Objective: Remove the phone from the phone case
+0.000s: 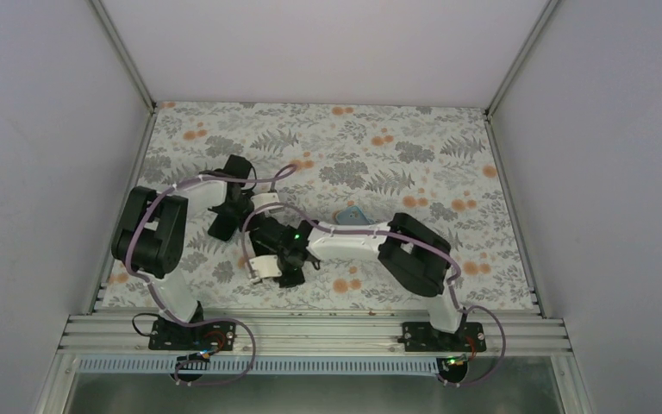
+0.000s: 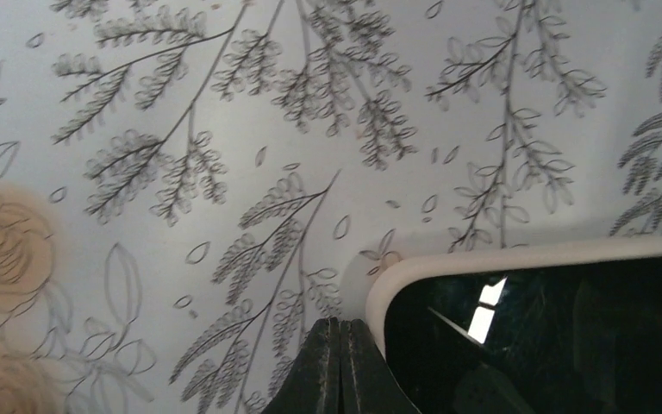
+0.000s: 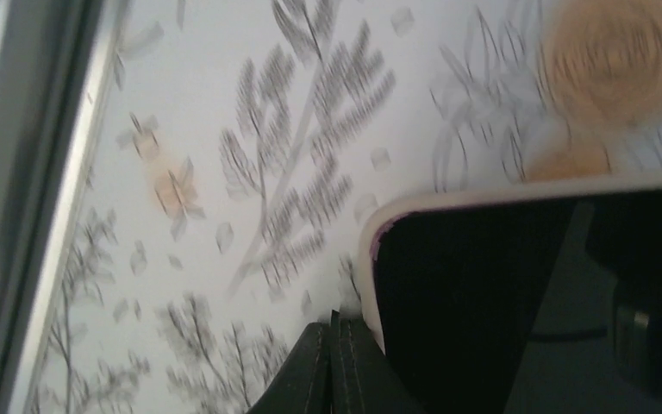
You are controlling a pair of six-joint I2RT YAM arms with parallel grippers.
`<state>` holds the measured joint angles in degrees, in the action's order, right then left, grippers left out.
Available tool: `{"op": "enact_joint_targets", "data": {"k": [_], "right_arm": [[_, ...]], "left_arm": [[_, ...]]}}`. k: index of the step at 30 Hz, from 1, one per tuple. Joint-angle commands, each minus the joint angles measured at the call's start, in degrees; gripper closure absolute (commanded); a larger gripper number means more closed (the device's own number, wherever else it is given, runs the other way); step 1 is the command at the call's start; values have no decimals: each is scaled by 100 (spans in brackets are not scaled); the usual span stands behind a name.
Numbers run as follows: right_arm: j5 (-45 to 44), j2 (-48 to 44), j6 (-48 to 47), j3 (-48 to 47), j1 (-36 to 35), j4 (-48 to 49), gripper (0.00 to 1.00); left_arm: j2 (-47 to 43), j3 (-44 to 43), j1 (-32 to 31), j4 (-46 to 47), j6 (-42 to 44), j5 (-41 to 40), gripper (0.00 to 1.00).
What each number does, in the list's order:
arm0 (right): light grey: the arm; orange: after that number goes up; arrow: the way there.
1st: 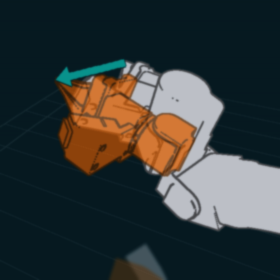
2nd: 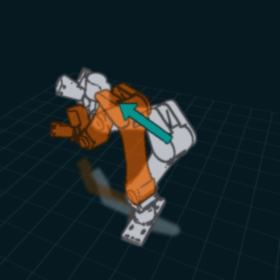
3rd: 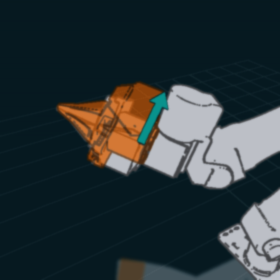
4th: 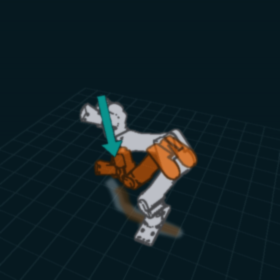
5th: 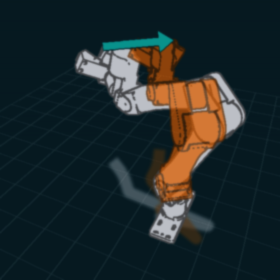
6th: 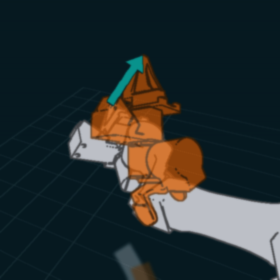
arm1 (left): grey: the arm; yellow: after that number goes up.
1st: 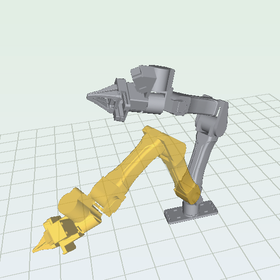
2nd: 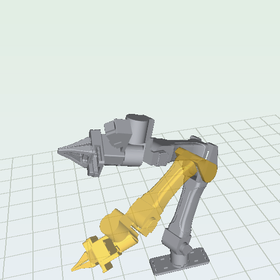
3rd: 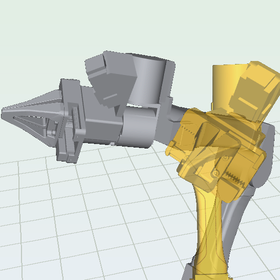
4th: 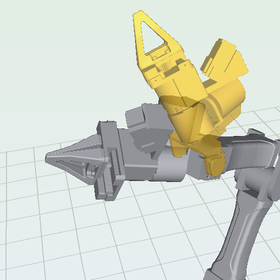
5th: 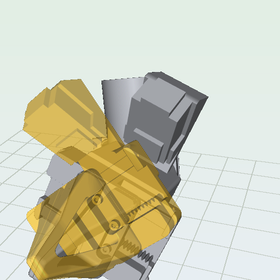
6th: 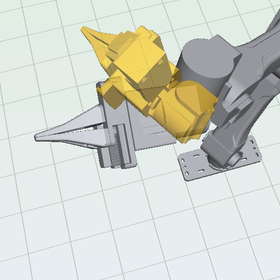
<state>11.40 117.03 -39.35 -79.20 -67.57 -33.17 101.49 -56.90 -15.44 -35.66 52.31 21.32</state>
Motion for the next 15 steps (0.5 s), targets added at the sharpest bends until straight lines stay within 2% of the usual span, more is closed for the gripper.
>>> {"op": "enact_joint_targets", "data": {"k": [1,15], "right_arm": [[-489,-379,8,271,629,337,96],[-795,-736,-390,375,1556,465,96]], "left_arm": [[293,569,47,-623,139,-792,98],[-404,1054,45,-930,60,-533,98]]}}
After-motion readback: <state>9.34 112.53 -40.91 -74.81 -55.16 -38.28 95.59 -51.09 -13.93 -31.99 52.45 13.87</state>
